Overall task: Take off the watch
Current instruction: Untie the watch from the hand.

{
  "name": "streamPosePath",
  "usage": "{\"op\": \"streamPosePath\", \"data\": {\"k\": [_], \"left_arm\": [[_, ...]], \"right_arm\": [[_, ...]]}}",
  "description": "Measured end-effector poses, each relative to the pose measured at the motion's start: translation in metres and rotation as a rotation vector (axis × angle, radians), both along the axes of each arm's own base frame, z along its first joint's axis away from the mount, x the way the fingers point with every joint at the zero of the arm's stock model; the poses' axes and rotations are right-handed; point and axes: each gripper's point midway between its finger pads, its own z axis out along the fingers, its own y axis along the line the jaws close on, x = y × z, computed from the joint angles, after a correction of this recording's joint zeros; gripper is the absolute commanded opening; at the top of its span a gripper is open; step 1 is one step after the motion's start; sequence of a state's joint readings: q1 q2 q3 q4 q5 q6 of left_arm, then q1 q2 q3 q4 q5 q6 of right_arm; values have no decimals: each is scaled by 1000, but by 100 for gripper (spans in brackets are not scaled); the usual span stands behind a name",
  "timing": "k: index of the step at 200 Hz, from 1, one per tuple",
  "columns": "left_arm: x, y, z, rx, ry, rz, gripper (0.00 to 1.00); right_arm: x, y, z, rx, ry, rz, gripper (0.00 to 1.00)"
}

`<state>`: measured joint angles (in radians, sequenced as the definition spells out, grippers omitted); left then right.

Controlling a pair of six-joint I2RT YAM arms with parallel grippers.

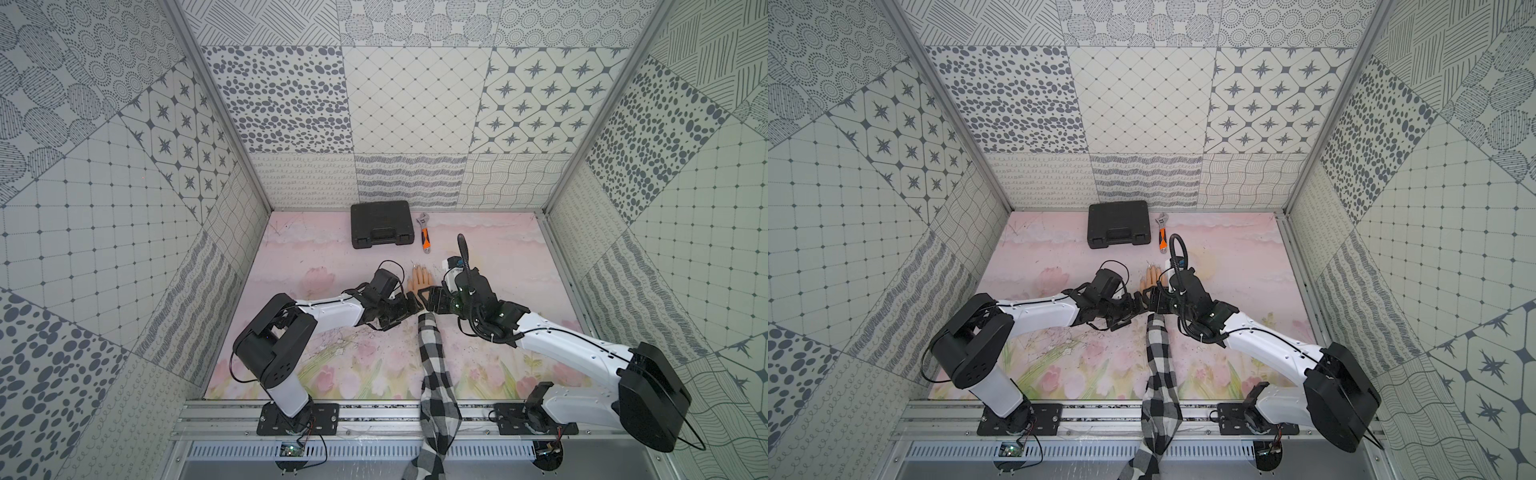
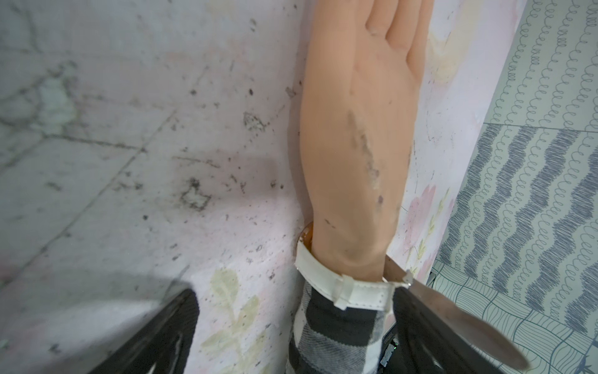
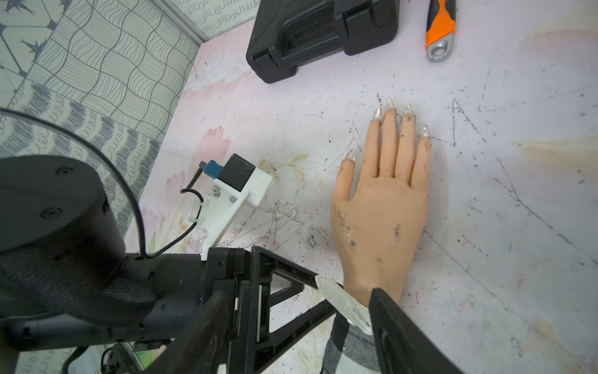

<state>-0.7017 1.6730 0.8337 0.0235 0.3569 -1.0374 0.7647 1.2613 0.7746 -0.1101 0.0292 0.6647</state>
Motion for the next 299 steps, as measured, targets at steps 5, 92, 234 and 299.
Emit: {"op": "streamPosePath", "data": {"k": [5, 92, 234, 299], "left_arm": [[0, 0, 0, -1, -2, 0, 95], [5, -6, 1, -30, -31, -2, 94], [1, 72, 20, 170, -104, 212, 96], [-5, 109, 16, 330, -71, 274, 97]], "right_arm": [[-1, -1, 0, -12, 6, -5, 79], [-10, 10, -17, -326, 69, 1, 77], [-12, 63, -8, -359, 4, 134, 77], [-26, 23, 19, -30, 3, 210, 75]]}}
